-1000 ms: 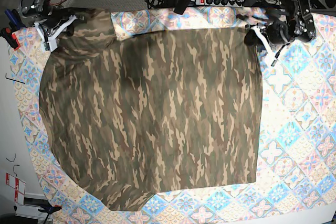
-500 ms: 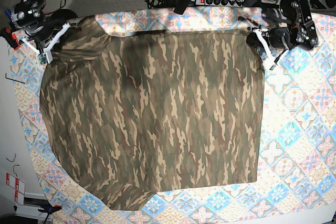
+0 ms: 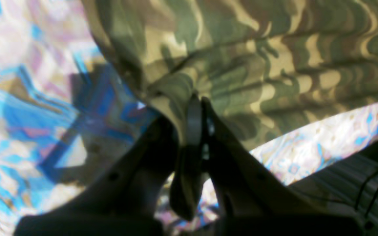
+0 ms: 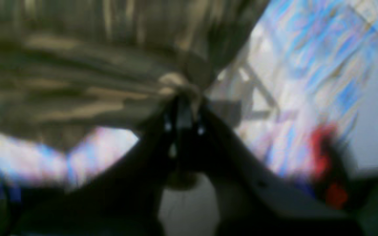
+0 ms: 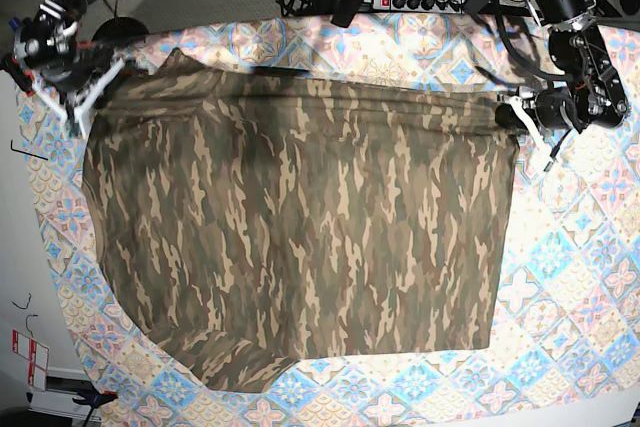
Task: Fold the T-shirt properly
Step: 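Lift both shoulder corners and pull them toward the hem, then lay the shoulder edge down across the shirt body with both grippers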
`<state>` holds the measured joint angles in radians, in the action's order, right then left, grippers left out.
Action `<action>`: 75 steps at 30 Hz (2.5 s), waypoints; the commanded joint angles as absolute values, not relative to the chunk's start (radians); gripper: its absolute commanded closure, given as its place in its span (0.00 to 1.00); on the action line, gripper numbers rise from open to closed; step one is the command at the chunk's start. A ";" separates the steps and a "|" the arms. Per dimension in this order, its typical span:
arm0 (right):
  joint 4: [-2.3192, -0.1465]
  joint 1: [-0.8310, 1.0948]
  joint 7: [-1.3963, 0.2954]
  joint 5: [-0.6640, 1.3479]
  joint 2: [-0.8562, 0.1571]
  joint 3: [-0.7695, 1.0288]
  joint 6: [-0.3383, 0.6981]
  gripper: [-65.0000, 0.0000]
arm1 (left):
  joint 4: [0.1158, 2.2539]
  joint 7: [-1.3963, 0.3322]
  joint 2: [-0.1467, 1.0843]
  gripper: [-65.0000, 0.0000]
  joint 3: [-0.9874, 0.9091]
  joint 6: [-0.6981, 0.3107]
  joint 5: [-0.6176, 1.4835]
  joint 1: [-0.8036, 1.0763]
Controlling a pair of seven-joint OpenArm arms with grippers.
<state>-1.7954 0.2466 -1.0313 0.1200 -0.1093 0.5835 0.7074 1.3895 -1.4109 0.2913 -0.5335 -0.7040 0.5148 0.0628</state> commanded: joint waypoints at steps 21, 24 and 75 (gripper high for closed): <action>-1.685 -0.010 -1.081 -0.085 -0.133 0.585 0.698 0.99 | 1.260 -1.396 0.318 0.99 -0.538 -0.698 0.512 -0.219; -1.633 -0.047 -1.076 -0.090 -0.134 0.585 0.698 0.99 | 1.214 -1.396 0.325 0.99 -0.496 -0.698 0.512 -0.272; -0.727 -0.639 -0.513 -0.274 -0.214 0.372 0.588 0.99 | 0.633 -0.768 0.351 0.99 -0.400 -0.584 0.231 -0.582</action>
<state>-0.7090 -0.5961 -0.5396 -0.2871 -0.2081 0.3740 0.5884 0.6209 -0.7834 0.3351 -0.4004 -0.5781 0.2173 -0.5514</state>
